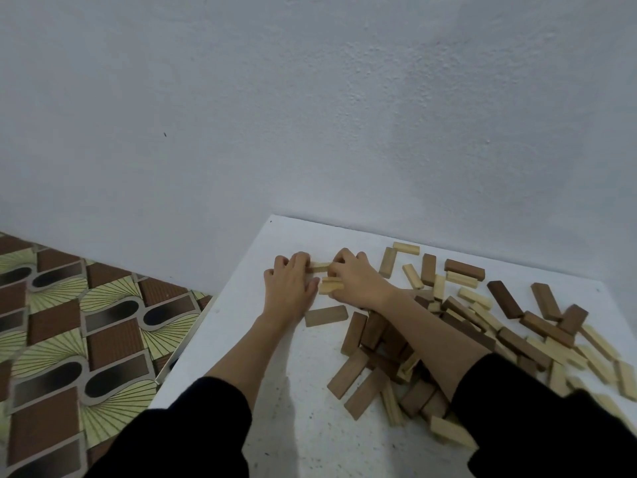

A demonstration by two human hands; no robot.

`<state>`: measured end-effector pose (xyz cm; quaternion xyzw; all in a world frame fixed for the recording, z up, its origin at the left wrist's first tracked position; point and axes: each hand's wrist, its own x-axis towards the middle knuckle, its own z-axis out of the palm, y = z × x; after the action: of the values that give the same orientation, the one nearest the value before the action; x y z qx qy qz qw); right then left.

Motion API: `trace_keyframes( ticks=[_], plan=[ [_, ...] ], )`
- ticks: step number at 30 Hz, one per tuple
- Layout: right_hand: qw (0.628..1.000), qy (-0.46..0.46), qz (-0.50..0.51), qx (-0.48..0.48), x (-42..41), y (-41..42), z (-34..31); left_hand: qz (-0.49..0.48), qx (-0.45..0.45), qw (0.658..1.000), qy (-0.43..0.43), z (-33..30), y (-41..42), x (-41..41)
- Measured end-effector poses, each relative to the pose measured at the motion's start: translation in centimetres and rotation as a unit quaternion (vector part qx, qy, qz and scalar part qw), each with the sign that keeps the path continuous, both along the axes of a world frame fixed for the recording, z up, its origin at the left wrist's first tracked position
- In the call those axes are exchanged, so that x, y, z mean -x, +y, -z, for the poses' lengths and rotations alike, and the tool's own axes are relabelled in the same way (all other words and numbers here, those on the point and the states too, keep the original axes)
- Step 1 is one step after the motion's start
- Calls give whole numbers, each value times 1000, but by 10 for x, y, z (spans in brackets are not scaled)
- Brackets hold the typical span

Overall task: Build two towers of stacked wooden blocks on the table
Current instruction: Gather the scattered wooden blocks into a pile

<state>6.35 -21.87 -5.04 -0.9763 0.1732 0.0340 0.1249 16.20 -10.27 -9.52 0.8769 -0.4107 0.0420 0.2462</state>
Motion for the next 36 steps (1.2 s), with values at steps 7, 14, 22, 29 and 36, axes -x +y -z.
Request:
trace_keyframes(
  ticks=[7,14,22,29,36],
  plan=[
    [1000,4,-2,14,1,0,-1,5,-45,997,-60,0,-10,-4],
    [1000,-3,5,-8,7,-6,-2,-5,30,995,-90,7,-11,-6],
    [992,-78,45,-83,11,-12,-4,-14,132,991,4,9,-5,-2],
    [956,-218,113,-164,48,-15,-59,6,254,959,129,-24,-12,29],
    [955,-225,164,-101,132,-14,-68,117,265,927,239,-51,-35,106]
  ],
)
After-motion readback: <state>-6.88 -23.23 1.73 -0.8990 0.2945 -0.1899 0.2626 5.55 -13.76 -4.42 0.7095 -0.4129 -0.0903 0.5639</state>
